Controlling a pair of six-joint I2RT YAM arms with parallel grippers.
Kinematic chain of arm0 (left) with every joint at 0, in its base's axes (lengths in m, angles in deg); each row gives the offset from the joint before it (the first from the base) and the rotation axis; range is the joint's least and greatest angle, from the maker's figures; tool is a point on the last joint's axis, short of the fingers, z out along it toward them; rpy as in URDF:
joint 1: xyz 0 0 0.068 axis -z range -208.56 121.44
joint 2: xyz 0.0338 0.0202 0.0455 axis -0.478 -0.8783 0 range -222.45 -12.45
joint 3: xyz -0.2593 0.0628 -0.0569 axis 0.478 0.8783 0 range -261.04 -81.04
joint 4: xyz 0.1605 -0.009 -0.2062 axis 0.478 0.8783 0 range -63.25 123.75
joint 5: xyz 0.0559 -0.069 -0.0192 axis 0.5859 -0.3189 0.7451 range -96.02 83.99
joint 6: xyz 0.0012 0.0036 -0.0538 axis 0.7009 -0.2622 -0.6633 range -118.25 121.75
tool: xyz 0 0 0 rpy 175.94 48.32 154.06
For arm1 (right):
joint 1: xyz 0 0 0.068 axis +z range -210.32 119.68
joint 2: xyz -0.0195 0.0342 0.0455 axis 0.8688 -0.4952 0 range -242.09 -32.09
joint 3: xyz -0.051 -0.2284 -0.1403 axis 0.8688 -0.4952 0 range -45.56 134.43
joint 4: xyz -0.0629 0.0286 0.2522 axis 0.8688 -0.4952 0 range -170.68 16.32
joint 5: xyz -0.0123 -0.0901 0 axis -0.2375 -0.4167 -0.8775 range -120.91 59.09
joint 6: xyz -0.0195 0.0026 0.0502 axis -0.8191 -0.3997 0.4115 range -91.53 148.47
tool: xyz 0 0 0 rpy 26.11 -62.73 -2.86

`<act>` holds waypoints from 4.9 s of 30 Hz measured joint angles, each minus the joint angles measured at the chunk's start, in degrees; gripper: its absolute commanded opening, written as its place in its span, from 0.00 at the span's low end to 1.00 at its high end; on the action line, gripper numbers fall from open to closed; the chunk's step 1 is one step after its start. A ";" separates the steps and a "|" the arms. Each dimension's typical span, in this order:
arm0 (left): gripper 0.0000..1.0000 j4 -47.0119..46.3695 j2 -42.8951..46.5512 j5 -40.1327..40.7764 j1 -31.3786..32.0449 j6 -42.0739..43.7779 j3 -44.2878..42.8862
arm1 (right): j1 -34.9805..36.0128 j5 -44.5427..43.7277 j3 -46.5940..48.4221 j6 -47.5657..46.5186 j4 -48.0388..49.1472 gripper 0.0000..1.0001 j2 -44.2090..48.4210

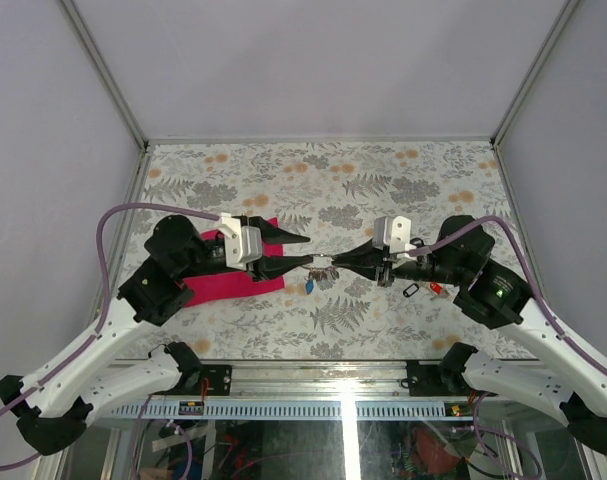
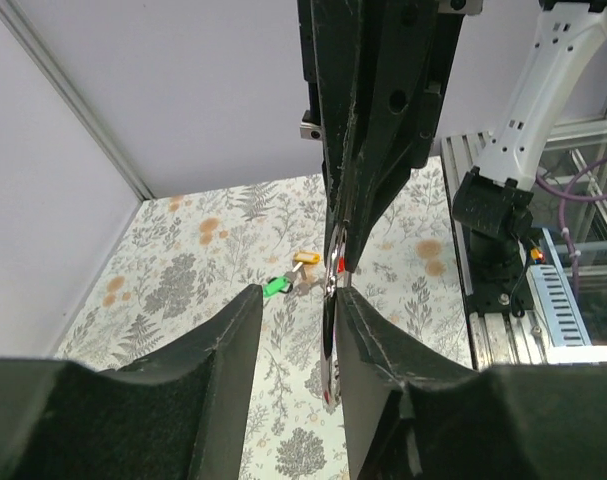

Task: Put the keys on the keyring

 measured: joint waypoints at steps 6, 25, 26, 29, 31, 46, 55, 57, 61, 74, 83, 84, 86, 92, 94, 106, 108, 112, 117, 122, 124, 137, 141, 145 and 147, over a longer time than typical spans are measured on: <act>0.32 3.58 -1.46 -1.05 0.00 2.01 -1.05 | -0.07 0.11 0.59 -1.14 -2.21 0.00 -1.03; 0.00 6.78 -3.54 -3.23 0.07 3.93 -2.01 | -0.22 -0.07 -1.36 0.87 0.37 0.41 0.55; 0.00 6.78 -3.28 -3.04 0.07 3.89 -2.01 | -0.22 -0.11 -2.21 1.16 1.09 0.42 1.51; 0.00 6.69 -2.01 -2.34 0.07 3.54 -1.97 | -0.22 -1.07 -5.90 2.73 3.48 0.44 5.25; 0.00 6.60 -1.03 -1.79 0.07 3.04 -1.88 | -0.22 -1.84 -8.50 3.69 5.07 0.45 7.26; 0.00 5.38 -0.02 2.29 0.07 -1.44 -1.64 | -0.22 -7.41 -17.22 6.10 14.99 0.39 7.08; 0.00 5.27 -0.04 2.80 0.07 -2.47 -1.64 | -0.22 -7.41 -17.22 6.10 16.50 0.35 5.73; 0.00 5.27 -0.07 2.80 0.07 -2.54 -1.64 | -0.22 -7.41 -17.22 6.10 17.16 0.31 5.20; 0.00 5.27 -0.13 2.78 0.07 -2.56 -1.64 | -0.22 -7.96 -17.20 6.08 17.20 0.26 4.94; 0.00 4.83 -1.97 2.73 0.07 -2.64 -1.66 | -0.22 -10.01 -17.22 6.08 17.18 0.39 4.90; 0.00 3.74 -2.05 2.82 0.07 -3.54 -1.66 | -0.22 -9.40 -17.99 6.03 17.22 0.40 5.42; 0.00 3.56 -2.05 2.82 0.07 -3.65 -1.66 | -0.22 -9.33 -18.03 6.01 17.18 0.40 5.42; 0.00 3.34 -2.05 2.84 0.07 -3.78 -1.66 | -0.22 -9.14 -18.03 5.88 17.09 0.40 5.42; 0.00 2.93 -2.08 3.04 0.07 -4.13 -1.66 | -0.22 -9.53 -18.08 5.60 17.07 0.32 5.49; 0.00 2.73 -2.08 3.10 0.07 -4.13 -1.66 | -0.22 -10.21 -18.10 5.51 17.07 0.27 5.68; 0.00 2.64 -2.10 3.50 0.07 -4.50 -1.66 | -0.22 -12.57 -18.71 5.46 17.25 0.19 6.88; 0.00 2.64 -2.12 3.52 0.07 -4.55 -1.66 | -0.22 -13.09 -18.71 5.49 17.29 0.20 7.08; 0.00 2.60 -2.16 3.52 0.07 -4.63 -1.66 | -0.22 -13.77 -18.73 5.49 17.35 0.25 7.41; 0.00 2.32 -2.45 3.50 0.07 -5.20 -1.66 | -0.22 -15.06 -18.91 5.70 18.01 0.27 7.43; 0.00 1.33 -2.73 3.48 0.07 -6.12 -1.66 | -0.22 -15.96 -19.34 6.21 20.02 0.30 6.54; 0.00 1.14 -2.82 3.48 0.07 -6.54 -1.66 | -0.22 -16.15 -19.37 6.38 20.68 0.31 5.90; 0.00 0.33 -3.30 4.79 0.07 -7.96 -1.66 | -0.22 -16.44 -20.65 7.19 23.93 0.35 5.22; 0.00 0.07 -3.30 5.70 0.07 -8.48 -1.64 | -0.22 -16.52 -21.18 6.97 23.43 0.35 6.38; 0.00 0.04 -3.30 6.21 0.07 -8.81 -1.64 | -0.22 -16.39 -21.44 6.95 22.91 0.36 7.08; 0.00 0.07 -3.30 6.29 0.07 -8.87 -1.64 | -0.22 -16.31 -21.66 6.95 22.86 0.36 7.17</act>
